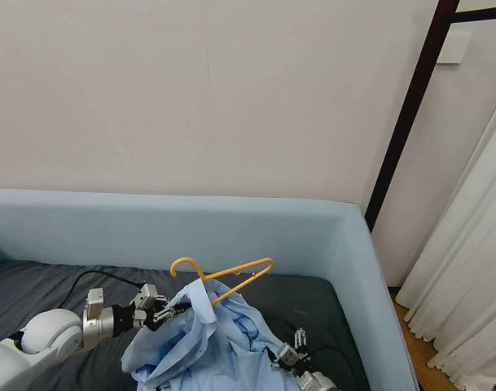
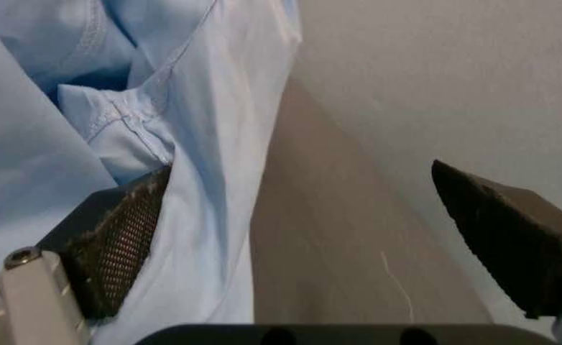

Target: Pick up the clothes from the sofa and hang them on the clothes hanger.

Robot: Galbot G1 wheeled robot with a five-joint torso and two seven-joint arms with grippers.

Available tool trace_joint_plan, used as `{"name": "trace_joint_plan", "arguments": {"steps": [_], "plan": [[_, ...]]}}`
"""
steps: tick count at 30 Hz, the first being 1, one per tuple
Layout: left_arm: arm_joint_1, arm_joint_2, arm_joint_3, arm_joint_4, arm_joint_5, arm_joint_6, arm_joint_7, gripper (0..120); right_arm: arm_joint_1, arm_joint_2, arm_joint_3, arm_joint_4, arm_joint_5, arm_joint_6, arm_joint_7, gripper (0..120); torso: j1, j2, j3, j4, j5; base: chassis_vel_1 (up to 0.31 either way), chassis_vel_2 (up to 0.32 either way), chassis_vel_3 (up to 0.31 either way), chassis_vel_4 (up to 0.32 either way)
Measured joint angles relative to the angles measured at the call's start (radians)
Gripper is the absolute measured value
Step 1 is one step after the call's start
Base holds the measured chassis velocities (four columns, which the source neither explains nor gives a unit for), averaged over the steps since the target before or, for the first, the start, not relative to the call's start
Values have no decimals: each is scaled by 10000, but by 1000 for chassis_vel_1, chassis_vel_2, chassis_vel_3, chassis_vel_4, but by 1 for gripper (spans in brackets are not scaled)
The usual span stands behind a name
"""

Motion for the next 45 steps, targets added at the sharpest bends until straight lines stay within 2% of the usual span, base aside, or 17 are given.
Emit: {"name": "trace_joint_plan", "arguments": {"steps": [5,9,14,19,23,26,29,32,45], "plan": [[-57,-15,23,23,-12,-3,0,1,-3,-90,9,122,69,13,-13,99,0,0,0,0,1,0,0,0,0],[-62,-23,18,41,-14,-9,0,1,-125,-156,22,200,62,135,-129,91,0,0,0,0,1,0,0,0,0],[93,4,-185,62,-14,-17,28,1,-489,-479,7,757,197,710,-804,99,1,0,0,0,0,0,0,0,0],[386,152,-416,79,-12,-45,112,1,-788,-820,39,1756,1504,919,-1282,100,0,1,-2,-3,1,0,0,0,0],[880,457,-673,-60,15,-115,229,1,-474,-809,352,1375,1786,857,-1210,100,0,0,-2,3,0,0,0,0,0],[1642,883,-1159,-389,15,-221,409,1,-372,-853,509,645,1752,682,-940,100,0,0,-2,-2,2,0,0,0,0],[1934,1032,-1327,-457,15,-271,513,1,-480,-914,615,544,1672,566,-827,100,0,0,-1,4,1,0,0,0,0],[2207,1309,-1470,-440,15,-398,738,1,-860,-1062,775,444,1351,506,-761,100,0,1,-2,-3,1,0,0,0,0],[1843,1265,-1436,-289,-107,-418,764,1,-1387,-669,628,445,-6,824,-905,100,0,0,-1,-1,0,0,0,0,0]]}}
